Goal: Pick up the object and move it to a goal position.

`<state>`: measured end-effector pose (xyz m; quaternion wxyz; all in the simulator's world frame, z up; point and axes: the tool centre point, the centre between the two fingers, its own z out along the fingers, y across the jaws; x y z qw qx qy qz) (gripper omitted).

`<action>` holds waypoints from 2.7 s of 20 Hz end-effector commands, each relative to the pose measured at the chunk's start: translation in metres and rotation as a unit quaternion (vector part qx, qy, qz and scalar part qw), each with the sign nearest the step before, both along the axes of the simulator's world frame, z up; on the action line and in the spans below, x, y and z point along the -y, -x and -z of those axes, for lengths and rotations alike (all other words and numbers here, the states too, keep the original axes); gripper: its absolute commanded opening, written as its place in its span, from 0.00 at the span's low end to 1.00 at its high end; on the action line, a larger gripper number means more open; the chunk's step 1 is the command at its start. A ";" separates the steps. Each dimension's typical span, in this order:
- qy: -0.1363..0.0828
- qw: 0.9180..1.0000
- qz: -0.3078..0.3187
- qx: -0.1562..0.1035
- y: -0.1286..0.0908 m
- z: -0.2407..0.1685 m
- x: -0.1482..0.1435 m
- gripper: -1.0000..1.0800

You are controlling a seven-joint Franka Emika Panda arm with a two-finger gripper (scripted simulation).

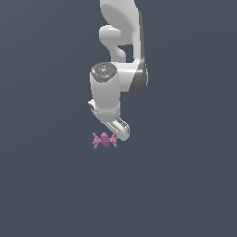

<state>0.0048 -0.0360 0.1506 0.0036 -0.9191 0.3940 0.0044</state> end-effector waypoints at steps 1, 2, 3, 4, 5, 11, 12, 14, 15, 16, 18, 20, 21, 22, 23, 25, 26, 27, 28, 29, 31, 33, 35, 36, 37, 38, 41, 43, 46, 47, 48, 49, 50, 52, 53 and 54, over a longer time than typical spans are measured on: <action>0.000 0.999 0.038 0.000 -0.001 0.001 0.003 0.96; 0.001 0.999 0.053 0.000 -0.001 0.001 0.005 0.96; 0.001 0.998 0.068 0.000 -0.001 0.002 0.006 0.96; 0.001 0.997 0.082 -0.001 -0.001 0.002 0.007 0.96; 0.001 0.995 0.097 -0.001 -0.001 0.003 0.009 0.96; 0.003 0.983 0.185 -0.001 -0.002 0.005 0.017 0.96; 0.003 0.980 0.200 -0.001 -0.003 0.005 0.018 0.96; 0.004 0.974 0.227 -0.001 -0.003 0.005 0.021 0.96; 0.004 0.971 0.240 0.000 -0.003 0.006 0.022 0.96; 0.004 0.968 0.252 0.000 -0.003 0.006 0.023 0.96; 0.004 0.962 0.274 0.000 -0.004 0.006 0.025 0.96; 0.005 0.956 0.293 0.000 -0.004 0.007 0.027 0.96; 0.005 0.954 0.301 0.000 -0.004 0.007 0.028 0.96; 0.005 0.951 0.309 0.000 -0.004 0.007 0.029 0.96; 0.005 0.949 0.315 0.000 -0.004 0.007 0.029 0.96; 0.005 0.945 0.327 0.000 -0.004 0.007 0.030 0.96; 0.005 0.943 0.331 0.001 -0.004 0.007 0.031 0.96; 0.005 0.942 0.335 0.001 -0.005 0.007 0.031 0.96; 0.006 0.941 0.339 0.001 -0.005 0.007 0.032 0.96; 0.006 0.940 0.341 0.001 -0.005 0.007 0.032 0.96; 0.006 0.939 0.344 0.001 -0.005 0.008 0.032 0.96; 0.006 0.940 0.342 0.001 -0.005 0.008 0.032 0.96; 0.006 0.940 0.342 0.001 -0.005 0.009 0.032 0.96; 0.006 0.940 0.342 0.001 -0.005 0.011 0.032 0.96; 0.006 0.940 0.342 0.001 -0.004 0.014 0.032 0.96; 0.006 0.940 0.342 0.001 -0.004 0.017 0.032 0.96; 0.006 0.939 0.343 0.001 -0.004 0.032 0.032 0.96; 0.006 0.939 0.344 0.001 -0.003 0.043 0.033 0.96; 0.006 0.939 0.344 0.001 -0.003 0.053 0.032 0.96; 0.006 0.939 0.344 0.001 -0.004 0.055 0.032 0.96; 0.006 0.939 0.344 0.001 -0.004 0.057 0.032 0.96; 0.006 0.939 0.344 0.001 -0.004 0.058 0.032 0.96; 0.006 0.939 0.344 0.001 -0.004 0.058 0.032 0.96; 0.006 0.939 0.344 0.001 -0.004 0.058 0.032 0.00; 0.006 0.939 0.344 0.001 -0.004 0.058 0.032 0.00; 0.006 0.939 0.344 0.001 -0.004 0.058 0.032 0.00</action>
